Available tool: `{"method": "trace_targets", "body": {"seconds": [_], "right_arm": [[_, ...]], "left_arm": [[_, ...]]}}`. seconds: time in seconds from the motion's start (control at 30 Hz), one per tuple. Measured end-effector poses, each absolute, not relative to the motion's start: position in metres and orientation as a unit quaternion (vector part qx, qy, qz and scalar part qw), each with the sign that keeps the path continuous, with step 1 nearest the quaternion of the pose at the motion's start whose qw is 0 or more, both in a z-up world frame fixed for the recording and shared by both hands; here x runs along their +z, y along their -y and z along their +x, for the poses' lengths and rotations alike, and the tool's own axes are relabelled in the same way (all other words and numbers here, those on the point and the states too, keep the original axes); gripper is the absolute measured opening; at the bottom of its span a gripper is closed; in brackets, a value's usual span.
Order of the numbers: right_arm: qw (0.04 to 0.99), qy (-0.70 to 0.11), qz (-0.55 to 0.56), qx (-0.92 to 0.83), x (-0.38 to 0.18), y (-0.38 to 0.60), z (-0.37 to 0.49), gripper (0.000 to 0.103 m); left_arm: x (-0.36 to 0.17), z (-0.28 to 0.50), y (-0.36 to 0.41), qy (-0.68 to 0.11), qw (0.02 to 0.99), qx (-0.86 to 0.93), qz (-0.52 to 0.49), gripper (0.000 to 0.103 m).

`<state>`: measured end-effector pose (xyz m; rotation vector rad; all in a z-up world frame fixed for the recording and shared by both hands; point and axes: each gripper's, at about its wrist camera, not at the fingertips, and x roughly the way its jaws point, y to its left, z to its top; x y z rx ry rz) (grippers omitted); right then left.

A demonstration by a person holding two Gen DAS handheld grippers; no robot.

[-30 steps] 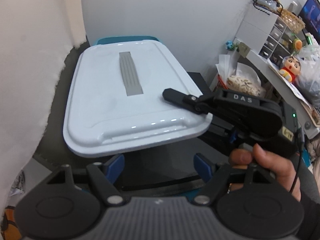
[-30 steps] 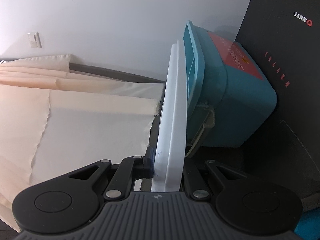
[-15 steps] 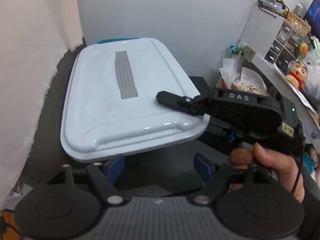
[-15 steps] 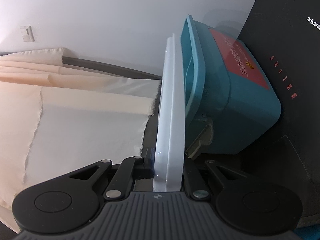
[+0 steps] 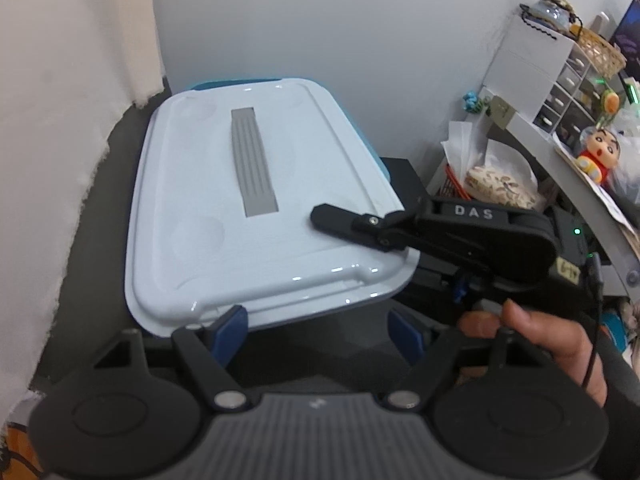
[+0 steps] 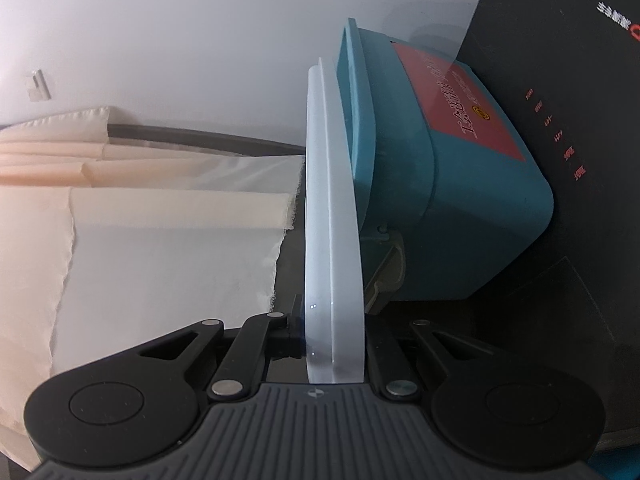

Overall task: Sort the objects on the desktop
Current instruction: 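Tilt the white lid down over the teal bin opening with the right tool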

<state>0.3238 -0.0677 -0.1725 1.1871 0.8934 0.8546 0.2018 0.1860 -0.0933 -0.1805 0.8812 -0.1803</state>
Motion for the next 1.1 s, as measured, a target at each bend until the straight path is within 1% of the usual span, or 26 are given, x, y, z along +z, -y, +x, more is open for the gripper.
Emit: {"method": "trace_targets", "body": {"seconds": [0.17,0.3,0.57,0.63,0.7,0.73,0.77,0.8,0.83,0.97,1.1], "right_arm": [[0.655,-0.386,0.532,0.374,-0.174,0.067,0.323,0.008],[0.65,-0.375,0.541,0.378,-0.175,0.068,0.32,0.008],[0.651,-0.363,0.554,0.371,-0.172,0.082,0.322,0.008],[0.657,-0.369,0.542,0.372,-0.169,0.082,0.326,0.013],[0.669,-0.374,0.523,0.373,-0.163,0.082,0.329,0.015],[0.668,-0.376,0.522,0.375,-0.163,0.083,0.329,0.019],[0.664,-0.375,0.526,0.376,-0.163,0.085,0.33,0.023],[0.661,-0.374,0.53,0.377,-0.164,0.086,0.33,0.037],[0.659,-0.373,0.534,0.376,-0.164,0.088,0.329,0.044],[0.655,-0.377,0.534,0.379,-0.162,0.091,0.329,0.045],[0.665,-0.378,0.518,0.383,-0.156,0.095,0.325,0.049]], "left_arm": [[-0.106,0.197,-0.188,-0.448,0.882,-0.111,-0.094,0.08],[-0.122,0.202,-0.192,-0.468,0.874,-0.095,-0.089,0.079],[-0.106,0.212,-0.2,-0.444,0.888,-0.066,-0.102,0.079],[-0.104,0.215,-0.198,-0.445,0.888,-0.065,-0.097,0.079],[-0.102,0.217,-0.196,-0.445,0.889,-0.064,-0.092,0.079],[-0.102,0.218,-0.196,-0.444,0.889,-0.063,-0.092,0.079],[-0.102,0.219,-0.195,-0.444,0.889,-0.062,-0.093,0.079],[-0.102,0.22,-0.195,-0.444,0.889,-0.061,-0.093,0.079],[-0.103,0.221,-0.194,-0.445,0.889,-0.061,-0.094,0.079],[-0.102,0.222,-0.191,-0.443,0.889,-0.061,-0.099,0.079],[-0.1,0.221,-0.191,-0.442,0.89,-0.06,-0.098,0.079]]}}
